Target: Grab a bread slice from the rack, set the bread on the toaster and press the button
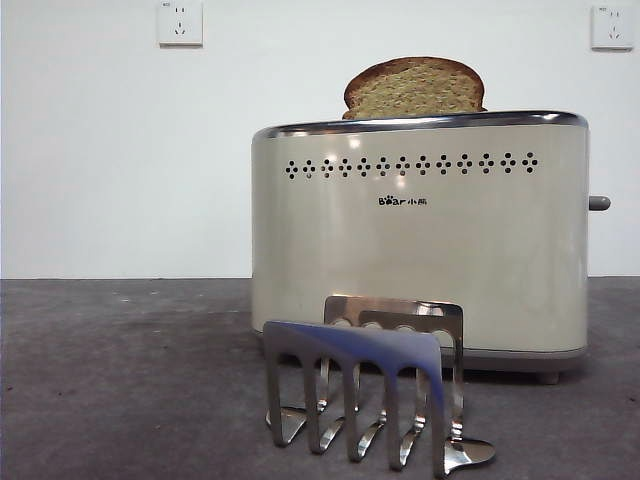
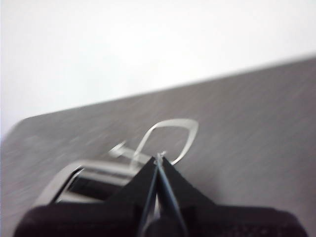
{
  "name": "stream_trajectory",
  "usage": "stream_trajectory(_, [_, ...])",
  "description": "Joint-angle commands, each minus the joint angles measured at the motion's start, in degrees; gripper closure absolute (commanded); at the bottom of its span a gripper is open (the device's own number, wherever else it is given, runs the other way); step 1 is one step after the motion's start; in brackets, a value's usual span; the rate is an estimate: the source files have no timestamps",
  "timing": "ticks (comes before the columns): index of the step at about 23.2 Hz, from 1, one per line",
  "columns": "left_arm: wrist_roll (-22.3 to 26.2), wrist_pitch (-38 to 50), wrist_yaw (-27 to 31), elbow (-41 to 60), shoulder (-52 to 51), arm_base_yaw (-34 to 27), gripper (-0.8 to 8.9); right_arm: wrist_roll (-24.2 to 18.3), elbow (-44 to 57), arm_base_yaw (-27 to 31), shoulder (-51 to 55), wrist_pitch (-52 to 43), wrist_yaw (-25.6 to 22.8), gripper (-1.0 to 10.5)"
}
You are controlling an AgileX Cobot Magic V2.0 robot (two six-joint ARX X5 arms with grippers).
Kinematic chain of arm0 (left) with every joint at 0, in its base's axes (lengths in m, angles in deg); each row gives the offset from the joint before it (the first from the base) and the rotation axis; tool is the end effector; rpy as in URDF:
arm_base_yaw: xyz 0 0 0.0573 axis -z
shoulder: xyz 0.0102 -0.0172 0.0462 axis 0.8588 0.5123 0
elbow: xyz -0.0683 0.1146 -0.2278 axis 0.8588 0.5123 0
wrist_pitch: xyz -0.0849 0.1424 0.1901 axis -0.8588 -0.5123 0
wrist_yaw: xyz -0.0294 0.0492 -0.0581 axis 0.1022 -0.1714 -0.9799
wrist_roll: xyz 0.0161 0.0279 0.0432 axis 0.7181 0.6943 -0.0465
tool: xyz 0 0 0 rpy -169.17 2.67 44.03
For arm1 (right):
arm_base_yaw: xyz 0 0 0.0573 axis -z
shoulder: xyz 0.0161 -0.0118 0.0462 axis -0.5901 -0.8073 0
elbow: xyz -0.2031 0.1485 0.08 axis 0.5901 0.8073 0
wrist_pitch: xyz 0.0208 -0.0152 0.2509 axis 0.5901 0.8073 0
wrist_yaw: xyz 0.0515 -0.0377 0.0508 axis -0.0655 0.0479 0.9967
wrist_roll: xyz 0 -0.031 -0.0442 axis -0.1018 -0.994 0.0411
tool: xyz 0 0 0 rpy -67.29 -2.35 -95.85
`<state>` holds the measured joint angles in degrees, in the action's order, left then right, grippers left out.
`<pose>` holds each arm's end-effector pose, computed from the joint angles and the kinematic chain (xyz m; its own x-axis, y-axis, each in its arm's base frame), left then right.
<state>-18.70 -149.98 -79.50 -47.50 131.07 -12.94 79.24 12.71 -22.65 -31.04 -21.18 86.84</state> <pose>0.1220 -0.1297 0.4751 0.4755 -0.5716 -0.6687 0.7736 0.6336 0.0085 0.1263 -0.0168 0.4364 0.9295 0.2474 -0.2735 -0.1724 0.9471 0.2708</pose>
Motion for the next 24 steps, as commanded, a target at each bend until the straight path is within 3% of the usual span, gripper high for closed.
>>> stream_trajectory(1, [-0.6,0.2,0.0,0.4,0.0,-0.2,8.18,-6.3,-6.8,0.0,-0.7,2.3,-4.3,9.5])
stream_trajectory(9, [-0.6,0.2,0.0,0.4,0.0,-0.2,8.18,-7.0,-18.9,0.0,-4.0,8.6,-16.4,9.5])
stream_trajectory(16, [-0.6,0.2,0.0,0.4,0.0,-2.4,8.18,-6.9,-23.2,0.0,-8.4,19.1,-16.8,9.5])
stream_trajectory(24, [-0.5,0.2,-3.1,6.8,-2.9,-13.2,8.17,-6.9,-23.5,0.0,-16.7,34.1,-16.8,9.5])
